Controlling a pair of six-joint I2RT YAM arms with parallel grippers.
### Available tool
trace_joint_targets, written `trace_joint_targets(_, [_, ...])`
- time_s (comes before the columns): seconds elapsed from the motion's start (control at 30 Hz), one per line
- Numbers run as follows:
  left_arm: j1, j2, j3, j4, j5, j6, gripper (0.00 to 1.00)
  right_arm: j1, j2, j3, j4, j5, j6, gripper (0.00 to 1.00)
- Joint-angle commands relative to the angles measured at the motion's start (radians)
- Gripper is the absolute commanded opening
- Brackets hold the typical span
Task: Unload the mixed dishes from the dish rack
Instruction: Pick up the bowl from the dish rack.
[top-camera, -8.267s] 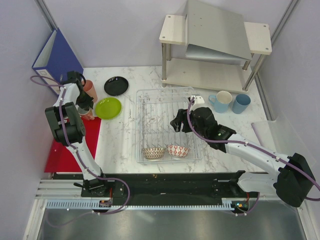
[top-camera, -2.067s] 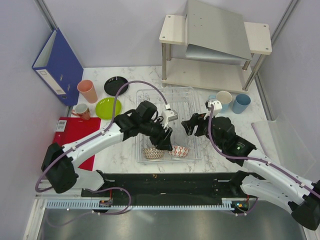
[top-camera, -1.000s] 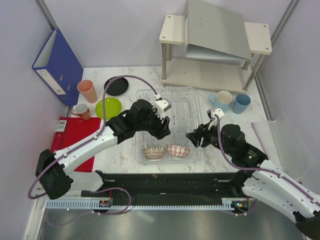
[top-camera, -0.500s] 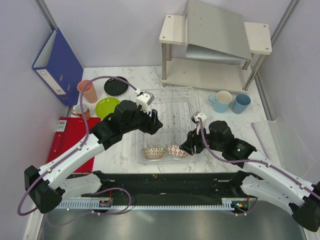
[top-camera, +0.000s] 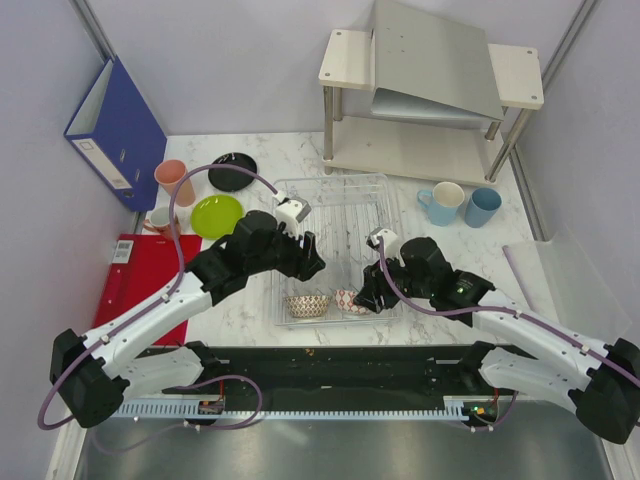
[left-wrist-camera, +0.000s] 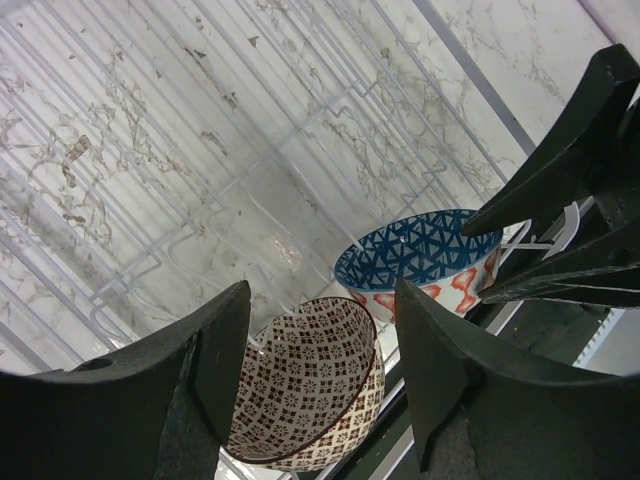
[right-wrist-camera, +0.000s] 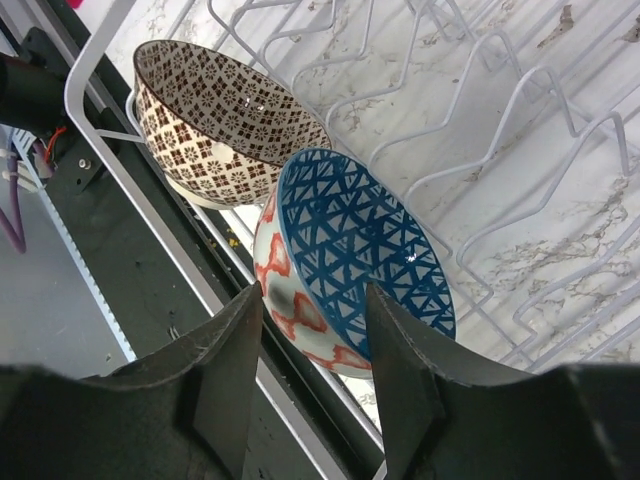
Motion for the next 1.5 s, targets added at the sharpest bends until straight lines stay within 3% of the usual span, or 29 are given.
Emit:
trace_joint_targets(0.0, [0.001, -0.044, -0.026, 0.075, 0.050, -0.038, 0.66, 0.019, 0.037, 0.023, 0.043, -0.023, -0.009, 0.51])
trace_joint_targets(0.1, [0.002, -0.048, -0.037, 0.082, 0.064, -0.041, 0.66, 0.027, 0.060, 0.011, 0.072, -0.042, -0.002, 0.47])
trace_joint_targets(0.3, [0.002, -0.034, -0.045, 0.092, 0.092, -0.038, 0.66, 0.027, 0.085, 0.003, 0.104, -0.062, -0.008, 0.20])
trace_joint_targets(0.5, [0.002, 0.008, -0.040, 0.095, 0.104, -0.036, 0.65, 0.028, 0.095, 0.005, 0.106, -0.057, -0.006, 0.00])
trace_joint_targets(0.67, [0.002, 0.024, -0.040, 0.110, 0.116, -0.042, 0.64, 0.027, 0.079, -0.001, 0.103, -0.054, 0.000, 0.00])
trace_joint_targets(0.8, [0.001, 0.032, -0.037, 0.108, 0.122, -0.044, 0.64, 0.027, 0.092, 0.006, 0.089, -0.065, 0.007, 0.36])
trace_joint_targets(0.87, [0.002, 0.027, -0.037, 0.110, 0.122, -0.042, 0.64, 0.027, 0.095, 0.020, 0.067, -0.071, 0.014, 0.44])
trace_joint_targets(1.0, [0.002, 0.025, -0.043, 0.105, 0.121, -0.042, 0.64, 0.028, 0.082, 0.058, -0.011, -0.071, 0.018, 0.50])
trace_joint_targets(1.13, [0.002, 0.039, -0.045, 0.110, 0.133, -0.047, 0.64, 0.027, 0.086, 0.100, -0.109, -0.098, 0.001, 0.47])
trace_joint_targets(1.23, [0.002, 0.048, -0.042, 0.118, 0.148, -0.053, 0.64, 0.028, 0.102, 0.107, -0.143, -0.109, -0.008, 0.33])
trace_joint_targets(1.27, [0.001, 0.051, -0.042, 0.122, 0.152, -0.053, 0.64, 0.028, 0.106, 0.104, -0.144, -0.115, -0.011, 0.24])
trace_joint_targets(1.47, [0.002, 0.056, -0.042, 0.121, 0.156, -0.050, 0.64, 0.027, 0.140, 0.097, -0.144, -0.137, -0.009, 0.09])
